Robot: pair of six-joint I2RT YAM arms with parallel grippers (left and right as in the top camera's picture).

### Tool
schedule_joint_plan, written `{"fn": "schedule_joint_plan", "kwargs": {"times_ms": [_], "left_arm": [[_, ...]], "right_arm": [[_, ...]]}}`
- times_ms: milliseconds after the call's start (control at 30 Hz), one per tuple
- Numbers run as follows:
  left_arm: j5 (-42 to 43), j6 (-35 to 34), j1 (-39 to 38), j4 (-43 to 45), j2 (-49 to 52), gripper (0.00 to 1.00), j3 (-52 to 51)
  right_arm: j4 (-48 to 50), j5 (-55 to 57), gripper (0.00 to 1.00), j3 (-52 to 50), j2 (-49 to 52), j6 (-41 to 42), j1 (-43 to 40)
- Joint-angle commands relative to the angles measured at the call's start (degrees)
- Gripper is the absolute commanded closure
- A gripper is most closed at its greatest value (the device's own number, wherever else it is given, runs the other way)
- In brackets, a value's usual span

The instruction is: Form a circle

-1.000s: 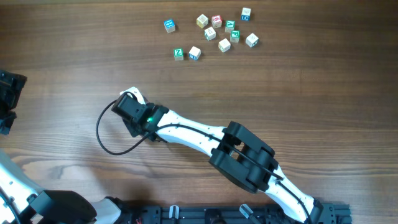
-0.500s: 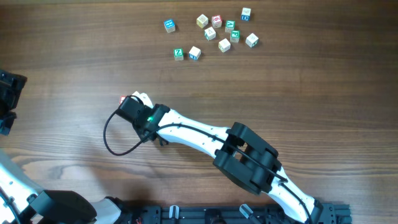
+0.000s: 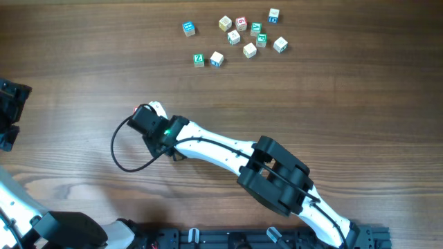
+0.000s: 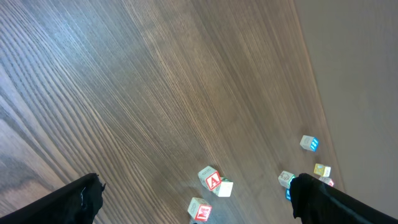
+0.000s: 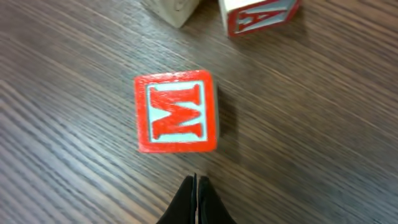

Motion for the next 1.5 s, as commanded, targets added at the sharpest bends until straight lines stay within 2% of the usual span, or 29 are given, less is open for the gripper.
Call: {"fn": "schedule_joint_plan", "kwargs": {"times_ms": [0,1133,1467], "left_arm": [[-0.3,1.2,0.2,0.0,0.0,0.00,0.0],[-0.4,1.2,0.2,0.0,0.0,0.00,0.0],[-0.4,1.2,0.2,0.3,0.0,0.00,0.0]], "right_arm": [[0.6,-1.7,0.96,-0.5,0.7,-1.2,0.0],[7.8,-3.1,0.95,-0.5,0.7,-2.8,0.0],[3.3,-2.8,0.95,-0.5,0.7,-2.8,1.0]]}}
